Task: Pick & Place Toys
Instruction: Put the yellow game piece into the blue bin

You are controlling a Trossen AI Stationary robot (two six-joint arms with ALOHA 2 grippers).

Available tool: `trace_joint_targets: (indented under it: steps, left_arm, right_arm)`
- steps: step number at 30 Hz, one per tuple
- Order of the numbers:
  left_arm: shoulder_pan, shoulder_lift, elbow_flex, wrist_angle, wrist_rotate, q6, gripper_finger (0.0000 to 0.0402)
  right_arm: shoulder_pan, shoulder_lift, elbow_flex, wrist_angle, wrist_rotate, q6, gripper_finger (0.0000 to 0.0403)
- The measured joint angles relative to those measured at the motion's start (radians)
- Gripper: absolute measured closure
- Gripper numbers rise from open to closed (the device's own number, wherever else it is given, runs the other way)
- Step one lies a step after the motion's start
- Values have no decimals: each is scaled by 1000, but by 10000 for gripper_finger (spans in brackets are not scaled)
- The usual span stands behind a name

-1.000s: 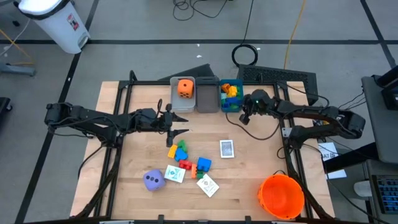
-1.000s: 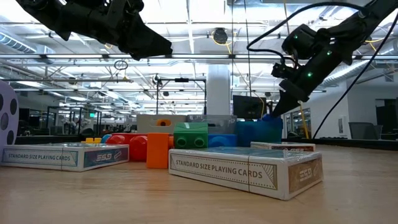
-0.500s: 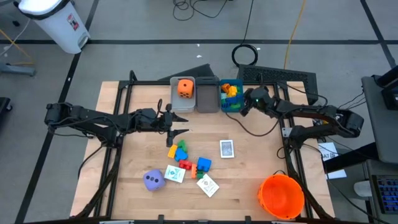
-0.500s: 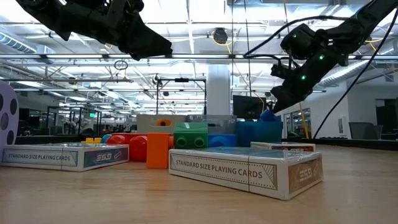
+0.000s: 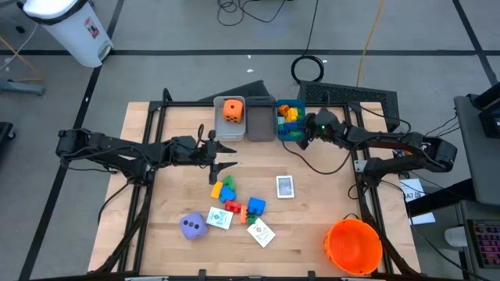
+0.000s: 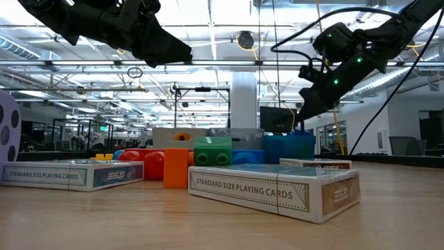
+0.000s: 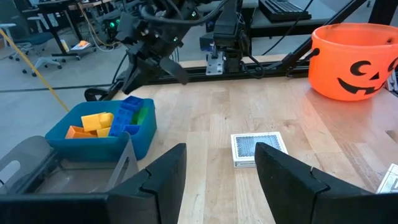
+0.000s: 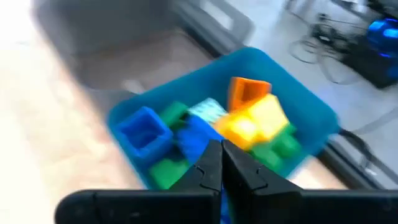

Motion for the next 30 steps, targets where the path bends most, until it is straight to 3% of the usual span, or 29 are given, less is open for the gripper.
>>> trace_joint_targets:
  steps: [8, 15, 24, 30]
  left_arm:
    - [0, 0, 0, -5, 0, -8, 204]
    - [-28, 0, 0, -153, 98, -101, 204]
    - [-155, 18, 0, -610, 59, -252, 204]
    - [-284, 91, -12, -619, -5, -255, 204]
  right_arm:
    - [12, 0, 0, 68, -230, 17, 403]
    - [83, 0, 0, 86, -229, -8, 403]
    - [124, -1, 0, 130, -226, -19, 403]
    - [124, -1, 0, 142, -226, -11, 403]
